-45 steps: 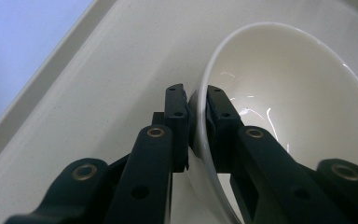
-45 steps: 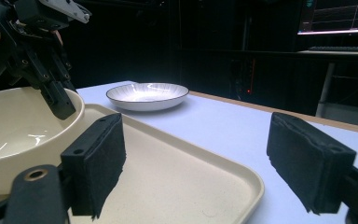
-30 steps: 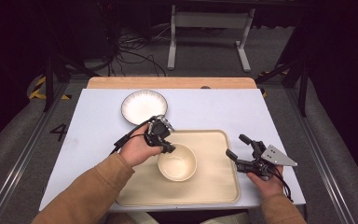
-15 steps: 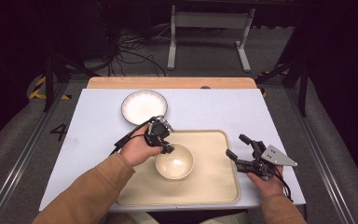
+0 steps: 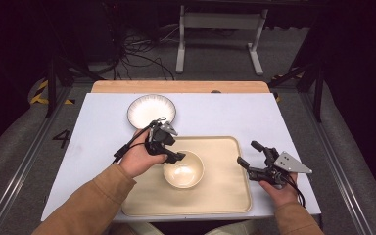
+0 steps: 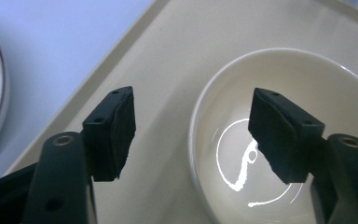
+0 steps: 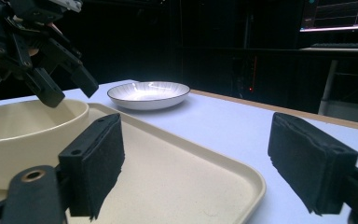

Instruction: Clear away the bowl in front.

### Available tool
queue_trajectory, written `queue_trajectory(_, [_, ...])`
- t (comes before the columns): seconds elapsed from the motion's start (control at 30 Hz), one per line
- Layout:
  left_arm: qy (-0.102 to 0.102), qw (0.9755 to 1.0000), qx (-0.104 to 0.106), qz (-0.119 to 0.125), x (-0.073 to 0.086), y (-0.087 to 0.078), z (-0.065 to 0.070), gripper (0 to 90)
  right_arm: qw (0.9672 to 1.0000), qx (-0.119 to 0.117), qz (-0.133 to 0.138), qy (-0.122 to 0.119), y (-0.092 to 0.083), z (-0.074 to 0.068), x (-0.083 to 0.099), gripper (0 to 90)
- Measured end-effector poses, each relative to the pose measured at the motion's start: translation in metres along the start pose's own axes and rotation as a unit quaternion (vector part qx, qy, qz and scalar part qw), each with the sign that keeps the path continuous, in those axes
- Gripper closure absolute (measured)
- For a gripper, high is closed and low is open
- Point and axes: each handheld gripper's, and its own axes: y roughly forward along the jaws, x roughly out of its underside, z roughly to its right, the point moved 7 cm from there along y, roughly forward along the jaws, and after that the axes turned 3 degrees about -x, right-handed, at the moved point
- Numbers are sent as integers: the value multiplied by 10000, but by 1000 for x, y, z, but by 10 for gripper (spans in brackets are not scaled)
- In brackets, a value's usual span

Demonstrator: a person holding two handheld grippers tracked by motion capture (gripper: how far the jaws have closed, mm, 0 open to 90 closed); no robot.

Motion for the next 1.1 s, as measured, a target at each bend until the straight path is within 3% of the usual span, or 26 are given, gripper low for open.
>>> queue_trajectory(0.1, [51, 9996, -88, 256, 2, -8, 0, 260, 10000, -21, -14, 0, 0, 0, 0, 152])
queue_trajectory(0.2, [86, 9993, -98, 352, 3, -13, 0, 239, 10000, -35, -18, 3, 0, 0, 0, 143])
queue_trajectory(0.33, [128, 9976, -185, 651, 6, -23, 1, 218, 10000, -27, -36, 17, 1, 0, 0, 142])
queue_trajectory(0.53, [121, 9953, -305, 908, 13, -37, 0, 206, 10000, -59, -72, 34, 1, 0, 0, 137])
queue_trajectory(1.1, [68, 9849, -534, 1647, 40, -70, -11, 160, 9999, -87, -101, -2, 2, -1, 1, 124])
